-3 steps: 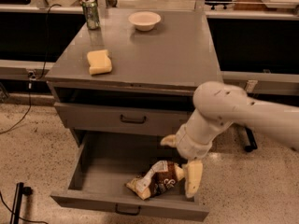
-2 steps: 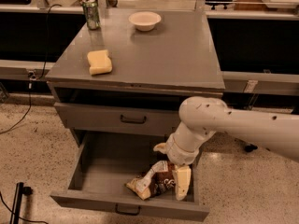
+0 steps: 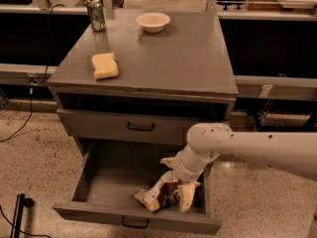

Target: Pick brown chip bag from middle drawer and place on counter

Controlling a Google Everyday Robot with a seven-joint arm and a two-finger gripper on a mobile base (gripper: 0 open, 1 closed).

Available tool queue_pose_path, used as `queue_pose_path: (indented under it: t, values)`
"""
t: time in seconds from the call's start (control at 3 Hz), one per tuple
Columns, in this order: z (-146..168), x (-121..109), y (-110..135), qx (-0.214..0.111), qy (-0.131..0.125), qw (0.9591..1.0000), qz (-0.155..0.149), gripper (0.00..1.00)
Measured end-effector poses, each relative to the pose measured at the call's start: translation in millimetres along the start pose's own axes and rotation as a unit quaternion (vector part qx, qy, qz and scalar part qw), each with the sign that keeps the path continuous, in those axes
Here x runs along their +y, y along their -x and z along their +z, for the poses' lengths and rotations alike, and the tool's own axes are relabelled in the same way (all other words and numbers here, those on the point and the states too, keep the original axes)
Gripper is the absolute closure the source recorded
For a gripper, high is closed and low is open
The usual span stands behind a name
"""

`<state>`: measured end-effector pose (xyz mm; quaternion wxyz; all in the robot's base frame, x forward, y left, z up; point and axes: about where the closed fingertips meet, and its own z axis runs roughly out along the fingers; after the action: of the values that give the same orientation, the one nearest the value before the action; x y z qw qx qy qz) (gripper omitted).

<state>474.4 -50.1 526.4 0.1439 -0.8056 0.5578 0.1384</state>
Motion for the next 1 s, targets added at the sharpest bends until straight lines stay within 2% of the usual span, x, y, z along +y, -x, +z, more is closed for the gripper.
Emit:
queue_pose_path:
  t: [0.33,1.0]
  values:
    - [35.6,-8.2,-17.9,0.014,-0.011,0.9998,0.005,0.0]
    - [75.0,-22.3,-43.3,0.033,-0.031,0.999,0.001,0.0]
